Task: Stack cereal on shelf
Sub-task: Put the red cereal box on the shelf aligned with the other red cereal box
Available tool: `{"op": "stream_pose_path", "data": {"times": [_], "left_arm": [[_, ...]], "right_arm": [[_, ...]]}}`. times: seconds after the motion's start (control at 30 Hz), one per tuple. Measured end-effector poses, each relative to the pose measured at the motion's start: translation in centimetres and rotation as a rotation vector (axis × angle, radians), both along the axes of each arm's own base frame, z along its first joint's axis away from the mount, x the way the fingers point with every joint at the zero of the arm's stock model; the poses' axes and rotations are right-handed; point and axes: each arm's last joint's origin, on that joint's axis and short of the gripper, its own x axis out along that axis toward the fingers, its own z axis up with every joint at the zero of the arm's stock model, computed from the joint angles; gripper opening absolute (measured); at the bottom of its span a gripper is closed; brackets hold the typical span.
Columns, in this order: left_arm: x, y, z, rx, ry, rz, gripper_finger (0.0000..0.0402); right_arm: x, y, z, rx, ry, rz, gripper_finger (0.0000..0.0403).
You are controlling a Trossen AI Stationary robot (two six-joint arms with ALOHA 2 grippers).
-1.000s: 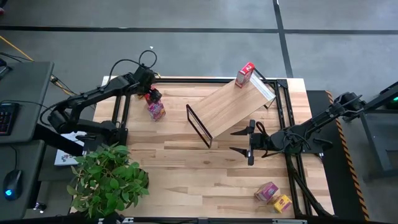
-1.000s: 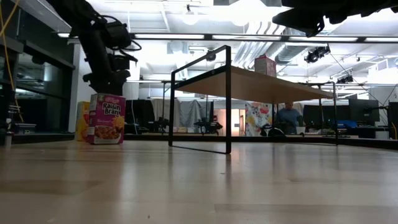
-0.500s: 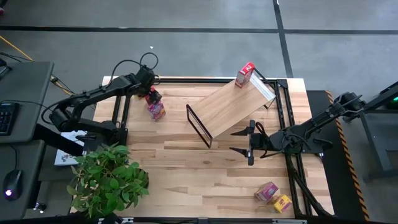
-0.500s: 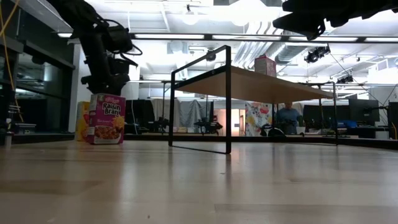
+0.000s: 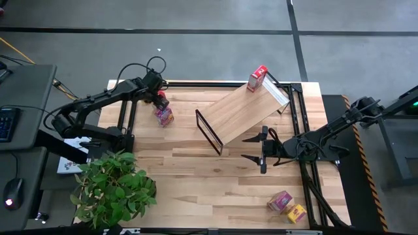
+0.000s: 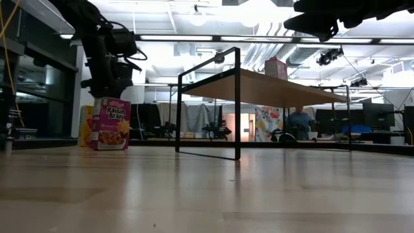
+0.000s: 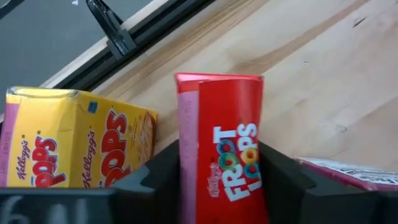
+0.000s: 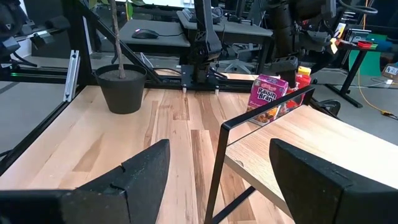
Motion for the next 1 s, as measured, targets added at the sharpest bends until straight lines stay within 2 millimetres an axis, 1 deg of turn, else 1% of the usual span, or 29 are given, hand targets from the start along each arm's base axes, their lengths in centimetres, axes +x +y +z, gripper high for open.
{"op": "stream_pose_path", "data": {"times": [0.1,0.17,0.23,0.37,0.57,0.67,0.8,0.87,1.0], "left_arm": [[0.0,0.0,0.0,0.005,-0.004,-0.001,0.0129],[0.1,0.1,0.2,0.007,-0.007,0.000,0.0122],[0.3,0.4,1.1,0.029,-0.028,0.000,0.0121],[1.3,0.8,3.7,0.092,-0.095,-0.006,0.0127],[3.0,0.9,8.9,0.207,-0.230,-0.046,0.0128],[4.0,0.1,11.1,0.243,-0.289,-0.098,0.0128],[5.4,-1.3,13.3,0.281,-0.360,-0.175,0.0128],[6.3,-2.3,14.2,0.302,-0.401,-0.222,0.0128],[8.2,-4.7,15.8,0.324,-0.479,-0.333,0.0129]], "right_arm": [[0.0,0.0,0.0,0.000,0.000,0.000,0.0268],[0.0,0.0,0.0,0.000,0.000,0.000,0.0268],[0.0,0.0,0.0,-0.002,0.000,0.000,0.0268],[0.0,0.0,0.0,-0.006,0.001,0.001,0.0268],[0.0,0.0,0.0,-0.008,0.000,0.000,0.0268],[0.0,-0.1,0.0,-0.012,-0.001,-0.022,0.0268],[0.0,-0.2,0.1,-0.020,-0.013,-0.075,0.0268],[0.0,-0.3,0.5,-0.036,-0.046,-0.110,0.0268],[0.0,-0.5,1.9,-0.089,-0.157,-0.169,0.0268]]}}
